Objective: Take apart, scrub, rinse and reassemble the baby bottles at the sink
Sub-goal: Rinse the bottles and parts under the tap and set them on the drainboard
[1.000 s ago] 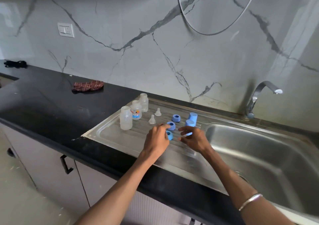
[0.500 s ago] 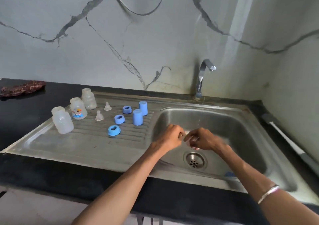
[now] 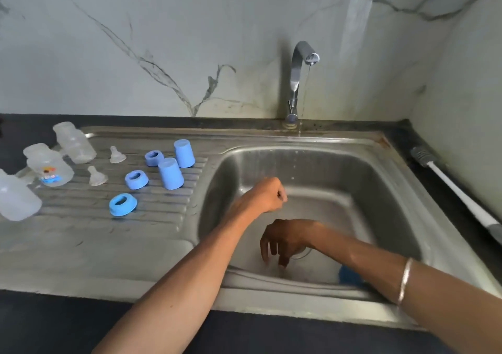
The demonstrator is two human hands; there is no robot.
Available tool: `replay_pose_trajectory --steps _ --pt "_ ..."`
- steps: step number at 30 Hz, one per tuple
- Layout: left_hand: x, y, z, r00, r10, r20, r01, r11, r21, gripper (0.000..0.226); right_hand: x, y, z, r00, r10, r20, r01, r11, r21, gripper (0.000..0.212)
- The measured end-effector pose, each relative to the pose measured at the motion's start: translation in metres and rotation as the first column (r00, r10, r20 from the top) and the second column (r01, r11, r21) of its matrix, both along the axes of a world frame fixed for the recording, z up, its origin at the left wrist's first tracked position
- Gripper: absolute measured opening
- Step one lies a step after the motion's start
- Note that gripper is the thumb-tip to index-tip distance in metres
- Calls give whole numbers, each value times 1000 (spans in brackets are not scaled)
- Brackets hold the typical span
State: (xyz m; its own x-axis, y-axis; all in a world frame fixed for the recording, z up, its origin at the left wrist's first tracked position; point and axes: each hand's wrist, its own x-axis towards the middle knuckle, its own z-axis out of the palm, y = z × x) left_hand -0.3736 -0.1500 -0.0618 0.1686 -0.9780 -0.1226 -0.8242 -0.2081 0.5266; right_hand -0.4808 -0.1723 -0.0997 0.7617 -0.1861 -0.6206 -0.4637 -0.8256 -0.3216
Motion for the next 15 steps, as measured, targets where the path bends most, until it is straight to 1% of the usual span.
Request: replay_pose_trajectory --steps 2,4,7,10,12,13,14,15 --pt "4 0 -2 1000 7 -6 -7 1000 8 29 1 2 -6 1000 25 8 -25 999 -39 30" --pt "9 0 -2 1000 29 -10 -29 1000 -7 31 1 2 -8 1000 15 12 -14 998 -65 23" --pt "13 1 -3 999 53 -13 -53 998 -34 32 0 0 -4 996 -86 17 86 995 -49 16" --pt "16 2 -2 997 78 -10 -78 996 -51 29 -4 -15 10 969 -206 133 219 972 -88 21" --pt "18 1 -2 994 113 -8 -113 991 -75 26 -12 -30 22 927 -297 230 326 940 -98 21" --pt "17 0 -1 991 135 -9 -135 986 -97 25 -17 -38 30 886 -365 286 402 912 -81 21" --pt "17 -1 0 988 155 -11 -155 981 -119 24 -23 -44 35 823 -448 349 491 870 -41 19" --pt "16 -2 0 986 164 -16 -165 977 -137 24 -28 -50 41 738 -536 410 582 813 14 17"
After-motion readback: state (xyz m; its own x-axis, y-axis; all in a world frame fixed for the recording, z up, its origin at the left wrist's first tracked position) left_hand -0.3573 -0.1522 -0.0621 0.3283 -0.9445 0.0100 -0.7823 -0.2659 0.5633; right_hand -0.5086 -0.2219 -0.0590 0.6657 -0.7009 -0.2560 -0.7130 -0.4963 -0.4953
